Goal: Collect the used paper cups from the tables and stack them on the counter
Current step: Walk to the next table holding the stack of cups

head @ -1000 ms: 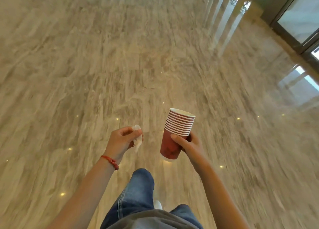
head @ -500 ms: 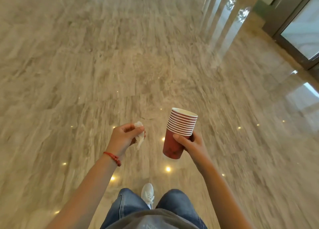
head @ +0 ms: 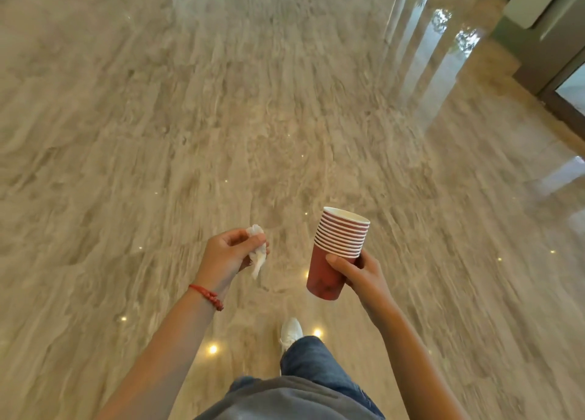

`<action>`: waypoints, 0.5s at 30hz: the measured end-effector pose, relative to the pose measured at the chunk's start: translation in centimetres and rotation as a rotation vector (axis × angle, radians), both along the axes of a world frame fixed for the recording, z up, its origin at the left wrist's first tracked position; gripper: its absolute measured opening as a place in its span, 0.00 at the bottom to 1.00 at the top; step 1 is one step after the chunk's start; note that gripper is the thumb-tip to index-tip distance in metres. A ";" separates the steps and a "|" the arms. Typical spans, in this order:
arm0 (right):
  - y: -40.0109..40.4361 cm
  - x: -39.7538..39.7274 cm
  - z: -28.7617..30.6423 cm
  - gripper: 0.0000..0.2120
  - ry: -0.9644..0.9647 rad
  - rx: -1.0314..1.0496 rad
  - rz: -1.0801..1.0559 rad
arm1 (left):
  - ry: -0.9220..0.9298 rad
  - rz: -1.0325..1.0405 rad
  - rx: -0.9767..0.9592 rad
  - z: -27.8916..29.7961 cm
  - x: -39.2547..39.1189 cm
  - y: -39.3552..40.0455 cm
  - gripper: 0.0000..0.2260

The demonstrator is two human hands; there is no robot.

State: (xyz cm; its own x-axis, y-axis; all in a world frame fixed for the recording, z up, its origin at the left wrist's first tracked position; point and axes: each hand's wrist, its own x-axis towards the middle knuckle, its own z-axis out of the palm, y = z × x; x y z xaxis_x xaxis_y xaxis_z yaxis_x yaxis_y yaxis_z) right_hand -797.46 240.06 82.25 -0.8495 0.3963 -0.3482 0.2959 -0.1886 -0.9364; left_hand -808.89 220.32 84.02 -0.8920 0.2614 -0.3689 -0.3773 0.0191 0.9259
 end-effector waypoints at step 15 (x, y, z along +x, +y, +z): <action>16.2 -33.9 1.2 0.14 0.014 -0.007 -0.036 | -0.025 -0.036 -0.011 -0.1 -33.7 16.6 0.01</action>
State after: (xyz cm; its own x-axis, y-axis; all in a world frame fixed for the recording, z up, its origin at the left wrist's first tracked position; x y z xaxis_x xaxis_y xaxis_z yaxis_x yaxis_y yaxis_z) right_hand -831.36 256.29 83.44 -0.8398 0.4239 -0.3390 0.2752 -0.2057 -0.9391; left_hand -842.62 236.88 83.90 -0.8726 0.2889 -0.3938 -0.3991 0.0433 0.9159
